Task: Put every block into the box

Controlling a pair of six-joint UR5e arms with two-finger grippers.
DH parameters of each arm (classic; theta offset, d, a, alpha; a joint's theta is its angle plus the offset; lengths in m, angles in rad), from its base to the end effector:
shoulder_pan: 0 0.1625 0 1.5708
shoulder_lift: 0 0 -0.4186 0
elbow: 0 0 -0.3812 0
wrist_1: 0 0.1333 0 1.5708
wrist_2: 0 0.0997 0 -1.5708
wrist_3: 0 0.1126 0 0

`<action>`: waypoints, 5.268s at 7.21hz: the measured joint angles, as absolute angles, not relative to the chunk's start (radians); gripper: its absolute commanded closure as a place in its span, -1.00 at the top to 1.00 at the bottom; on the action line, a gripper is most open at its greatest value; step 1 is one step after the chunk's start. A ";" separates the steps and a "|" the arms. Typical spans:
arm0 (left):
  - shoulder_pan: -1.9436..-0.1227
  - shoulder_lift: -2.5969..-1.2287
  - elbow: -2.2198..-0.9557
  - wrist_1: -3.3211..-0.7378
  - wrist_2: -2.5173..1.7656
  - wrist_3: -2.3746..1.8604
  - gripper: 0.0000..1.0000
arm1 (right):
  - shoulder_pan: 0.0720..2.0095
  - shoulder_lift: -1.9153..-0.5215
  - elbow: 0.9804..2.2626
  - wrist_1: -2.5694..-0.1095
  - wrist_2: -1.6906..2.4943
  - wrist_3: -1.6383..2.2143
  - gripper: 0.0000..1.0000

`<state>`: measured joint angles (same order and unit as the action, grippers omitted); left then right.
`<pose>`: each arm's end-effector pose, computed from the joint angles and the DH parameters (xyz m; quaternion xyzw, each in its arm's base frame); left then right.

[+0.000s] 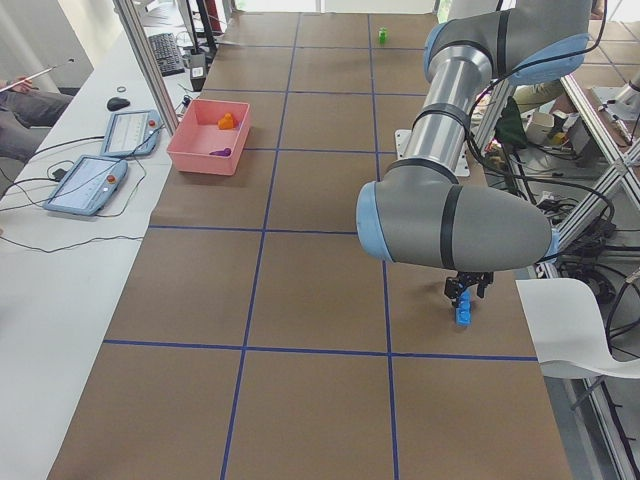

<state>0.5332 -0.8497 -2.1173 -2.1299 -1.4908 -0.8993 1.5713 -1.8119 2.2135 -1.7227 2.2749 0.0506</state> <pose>0.2735 -0.0038 0.6098 0.0524 0.1878 0.5494 0.8125 0.0606 -0.3687 0.4785 0.1083 -0.3450 -0.0191 0.9322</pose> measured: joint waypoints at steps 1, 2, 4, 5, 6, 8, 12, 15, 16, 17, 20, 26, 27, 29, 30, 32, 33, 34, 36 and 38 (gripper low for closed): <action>0.533 -0.850 -2.119 -2.142 -1.494 -0.901 -1.00 | 1.570 -1.812 2.214 -1.723 2.275 0.051 1.00; 0.531 -0.850 -2.122 -2.156 -1.495 -0.902 -1.00 | 1.570 -1.811 2.214 -1.723 2.276 0.051 1.00; 0.529 -0.849 -2.127 -2.174 -1.493 -0.904 -1.00 | 1.569 -1.808 2.214 -1.723 2.276 0.051 1.00; 0.524 -0.845 -2.139 -2.186 -1.493 -0.906 -1.00 | 1.569 -1.807 2.214 -1.723 2.276 0.051 1.00; 0.511 -0.840 -2.165 -2.195 -1.495 -0.924 -1.00 | 1.569 -1.806 2.213 -1.723 2.276 0.051 1.00; 0.457 -0.848 -2.248 -2.228 -1.501 -1.106 -1.00 | 1.569 -1.806 2.212 -1.723 2.277 0.051 1.00; 0.178 -1.075 -2.312 -2.265 -1.535 -1.307 -1.00 | 1.572 -1.805 2.210 -1.723 2.293 0.053 1.00; -0.017 -1.306 -2.305 -2.263 -1.544 -1.310 -1.00 | 1.573 -1.805 2.207 -1.723 2.303 0.054 1.00; -0.080 -1.382 -2.299 -2.262 -1.544 -1.308 -1.00 | 1.573 -1.803 2.205 -1.723 2.304 0.054 1.00; -0.140 -1.463 -2.285 -2.261 -1.542 -1.306 -1.00 | 1.573 -1.801 2.203 -1.723 2.304 0.057 1.00; -0.293 -1.730 -2.173 -2.260 -1.540 -1.299 -1.00 | 1.573 -1.799 2.203 -1.722 2.306 0.062 1.00; -0.537 -2.116 -1.880 -2.025 -1.688 -1.169 -1.00 | 1.573 -1.799 2.192 -1.721 2.306 0.064 1.00; -0.577 -2.196 -1.805 -1.971 -1.736 -1.141 -1.00 | 1.573 -1.800 2.183 -1.721 2.306 0.062 1.00; -0.655 -2.405 -1.564 -1.939 -1.803 -1.124 -1.00 | 1.573 -1.808 2.161 -1.721 2.305 0.057 1.00; -0.697 -2.513 -1.421 -1.936 -1.835 -1.121 -1.00 | 1.574 -1.816 2.155 -1.721 2.304 0.050 1.00; -0.784 -2.696 -1.160 -1.935 -1.888 -1.079 -1.00 | 1.574 -1.863 2.150 -1.721 2.301 -0.005 1.00; -0.821 -2.757 -1.061 -1.935 -1.903 -1.048 -1.00 | 1.575 -1.897 2.151 -1.721 2.301 -0.035 1.00; -0.849 -2.810 -0.975 -1.935 -1.910 -1.031 -1.00 | 1.575 -1.929 2.152 -1.716 2.301 -0.052 1.00; -0.889 -2.875 -0.841 -1.936 -1.885 -1.027 -1.00 | 1.575 -2.009 2.150 -1.627 2.304 -0.069 1.00; -0.868 -2.887 -0.772 -1.949 -1.830 -1.031 0.19 | 1.575 -2.054 2.149 -1.574 2.313 -0.072 1.00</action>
<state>-0.8679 -2.8873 -0.7722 -1.9491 -1.8303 -1.0310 1.5754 -2.0541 2.1491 -1.5742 2.3130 -0.0717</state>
